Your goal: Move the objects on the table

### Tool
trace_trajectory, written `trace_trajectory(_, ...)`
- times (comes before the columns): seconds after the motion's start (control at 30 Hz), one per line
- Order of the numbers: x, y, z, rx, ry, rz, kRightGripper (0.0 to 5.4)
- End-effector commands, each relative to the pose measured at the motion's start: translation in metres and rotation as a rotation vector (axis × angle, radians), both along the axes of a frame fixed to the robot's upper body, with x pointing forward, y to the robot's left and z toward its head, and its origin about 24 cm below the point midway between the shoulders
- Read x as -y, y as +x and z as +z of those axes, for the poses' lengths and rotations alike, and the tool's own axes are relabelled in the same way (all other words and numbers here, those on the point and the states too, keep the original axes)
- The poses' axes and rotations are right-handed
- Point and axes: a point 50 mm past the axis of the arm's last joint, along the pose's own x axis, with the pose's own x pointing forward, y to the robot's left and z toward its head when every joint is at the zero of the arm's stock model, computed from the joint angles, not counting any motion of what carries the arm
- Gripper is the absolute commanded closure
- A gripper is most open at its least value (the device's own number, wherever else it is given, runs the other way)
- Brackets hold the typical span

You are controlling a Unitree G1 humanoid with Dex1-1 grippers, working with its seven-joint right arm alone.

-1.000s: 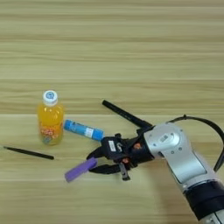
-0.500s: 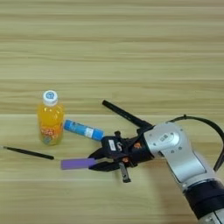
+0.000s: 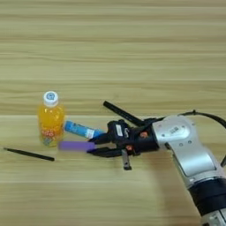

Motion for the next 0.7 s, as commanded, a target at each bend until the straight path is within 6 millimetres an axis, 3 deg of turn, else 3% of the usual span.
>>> trace_trajectory(0.03, 0.011, 0.018, 0.034, 0.161, -0.004, -0.069, 4.63)
trace_trajectory(0.43, 0.05, 0.043, 0.034, 0.24, -0.106, -0.311, 4.63)
trace_trajectory(0.7, 0.049, 0.051, 0.02, 0.23, -0.139, -0.346, 4.63)
